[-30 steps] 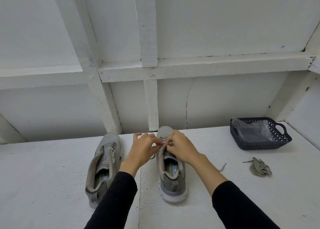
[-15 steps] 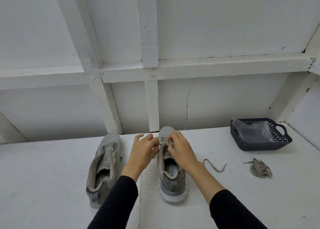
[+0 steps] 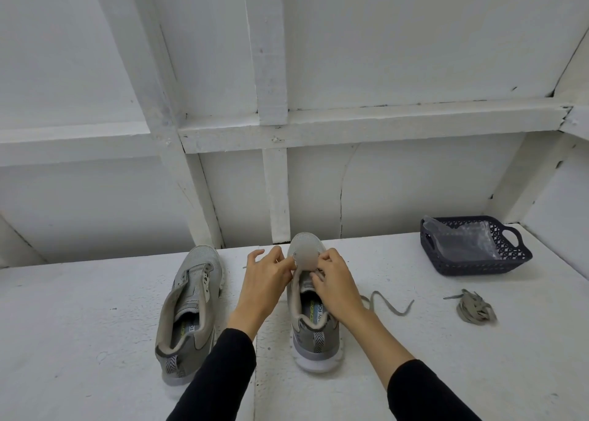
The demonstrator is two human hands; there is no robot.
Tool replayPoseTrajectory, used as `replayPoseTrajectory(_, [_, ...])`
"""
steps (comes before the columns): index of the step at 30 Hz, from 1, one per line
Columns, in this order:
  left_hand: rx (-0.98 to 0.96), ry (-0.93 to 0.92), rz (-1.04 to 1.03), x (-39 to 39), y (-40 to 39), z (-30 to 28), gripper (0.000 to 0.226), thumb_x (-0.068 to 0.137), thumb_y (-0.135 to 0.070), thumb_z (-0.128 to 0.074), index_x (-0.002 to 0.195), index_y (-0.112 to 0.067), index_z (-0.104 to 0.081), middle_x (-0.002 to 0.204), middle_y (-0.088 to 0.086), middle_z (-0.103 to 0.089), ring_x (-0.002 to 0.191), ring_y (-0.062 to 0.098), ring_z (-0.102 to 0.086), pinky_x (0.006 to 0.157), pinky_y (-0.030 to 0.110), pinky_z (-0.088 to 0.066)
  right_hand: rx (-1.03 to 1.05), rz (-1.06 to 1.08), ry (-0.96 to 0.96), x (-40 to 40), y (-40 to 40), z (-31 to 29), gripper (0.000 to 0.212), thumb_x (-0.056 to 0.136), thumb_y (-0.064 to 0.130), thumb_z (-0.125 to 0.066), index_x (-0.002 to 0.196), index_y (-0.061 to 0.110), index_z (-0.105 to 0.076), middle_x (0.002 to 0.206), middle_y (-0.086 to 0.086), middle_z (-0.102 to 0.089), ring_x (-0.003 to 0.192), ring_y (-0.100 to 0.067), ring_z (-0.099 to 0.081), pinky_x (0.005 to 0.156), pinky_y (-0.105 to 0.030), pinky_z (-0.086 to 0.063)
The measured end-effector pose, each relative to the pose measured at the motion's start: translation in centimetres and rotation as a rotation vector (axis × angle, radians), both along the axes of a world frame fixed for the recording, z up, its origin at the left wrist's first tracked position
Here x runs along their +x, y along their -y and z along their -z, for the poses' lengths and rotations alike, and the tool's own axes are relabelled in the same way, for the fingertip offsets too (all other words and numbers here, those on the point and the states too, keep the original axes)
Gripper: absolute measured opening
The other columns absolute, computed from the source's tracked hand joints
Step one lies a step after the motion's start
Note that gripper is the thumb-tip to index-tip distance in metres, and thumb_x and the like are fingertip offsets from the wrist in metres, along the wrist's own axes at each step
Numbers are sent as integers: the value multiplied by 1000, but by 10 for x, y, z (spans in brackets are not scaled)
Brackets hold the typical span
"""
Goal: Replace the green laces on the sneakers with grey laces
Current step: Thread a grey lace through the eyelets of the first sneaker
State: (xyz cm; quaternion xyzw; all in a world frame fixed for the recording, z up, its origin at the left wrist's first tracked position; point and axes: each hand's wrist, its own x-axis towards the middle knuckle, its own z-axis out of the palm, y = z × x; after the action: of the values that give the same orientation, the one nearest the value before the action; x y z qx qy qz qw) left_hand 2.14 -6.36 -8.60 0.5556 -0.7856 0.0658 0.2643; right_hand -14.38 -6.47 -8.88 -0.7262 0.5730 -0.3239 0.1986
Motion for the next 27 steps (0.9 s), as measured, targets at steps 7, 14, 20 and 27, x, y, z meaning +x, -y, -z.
replayPoseTrajectory(7, [8,-61,12,-1,5,7,12,84,-15,-74,89,-24,-67,80,-8,-56,66,14,-58,91,43,-45,51,47,183,0,2,0,13,88,13,-67,99,16,-73,101,6,-48,95,-5,-52,78,-4,-39])
replayPoseTrajectory(14, [99,-100,8,4,10,12,3,90,-27,-68,90,-25,-71,84,-11,-58,71,11,-59,95,37,-39,64,35,48,3,5,-10,12,89,23,-66,100,21,-70,99,10,-45,88,-8,-51,71,-16,-39])
replayPoseTrajectory(20, [87,-144,11,3,10,13,3,87,-26,-72,85,-25,-69,88,-13,-57,72,9,-57,90,30,-37,-56,34,-191,5,2,-13,9,92,21,-58,97,15,-63,104,4,-49,91,-14,-50,65,-25,-36])
replayPoseTrajectory(27, [38,-21,-63,3,6,5,21,74,-26,-83,71,-25,-63,76,-12,-59,65,14,-54,69,32,-42,-29,57,-76,5,-1,-8,12,91,11,-55,97,19,-49,101,7,-44,86,-13,-48,62,-21,-36])
